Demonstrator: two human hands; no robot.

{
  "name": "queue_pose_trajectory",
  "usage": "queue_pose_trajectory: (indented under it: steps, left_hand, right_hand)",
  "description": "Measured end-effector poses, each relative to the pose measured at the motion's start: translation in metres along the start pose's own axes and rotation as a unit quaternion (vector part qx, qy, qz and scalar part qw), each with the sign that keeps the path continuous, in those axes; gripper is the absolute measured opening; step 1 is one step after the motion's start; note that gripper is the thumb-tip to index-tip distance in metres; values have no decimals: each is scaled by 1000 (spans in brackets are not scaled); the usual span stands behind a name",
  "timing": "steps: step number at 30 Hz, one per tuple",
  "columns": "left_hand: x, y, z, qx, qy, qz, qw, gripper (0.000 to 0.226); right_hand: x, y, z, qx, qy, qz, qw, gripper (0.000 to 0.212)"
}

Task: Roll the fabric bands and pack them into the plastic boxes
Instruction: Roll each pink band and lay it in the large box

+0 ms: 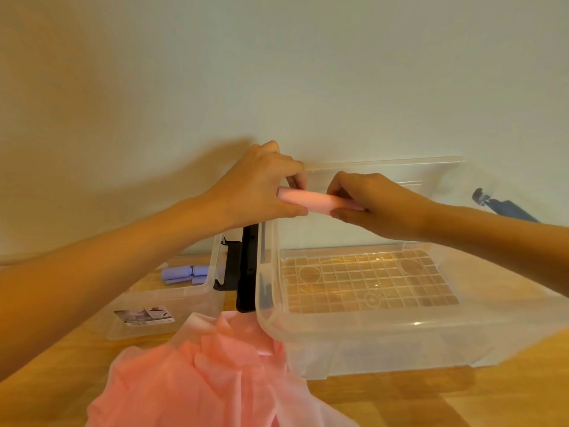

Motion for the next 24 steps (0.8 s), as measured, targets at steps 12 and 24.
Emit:
queue_pose_trajectory:
  steps: [12, 24]
  left_hand:
    - [6, -10, -2, 6, 48, 38, 998, 56]
    - [12, -37, -2, 15, 102, 39, 994, 84]
  right_hand:
    - [-20, -4, 18, -14, -32, -43, 998, 19]
    - [-39, 19, 57, 18, -131, -122, 984, 23]
Point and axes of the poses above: each hand's wrist, its own y-axis towards the middle knuckle, its own z-axis out of the palm, x = y × z, the point moved 4 cm from there along y, towards the middle knuckle, and after that the axes turned 5 degrees about y, right-handed, at the moved point
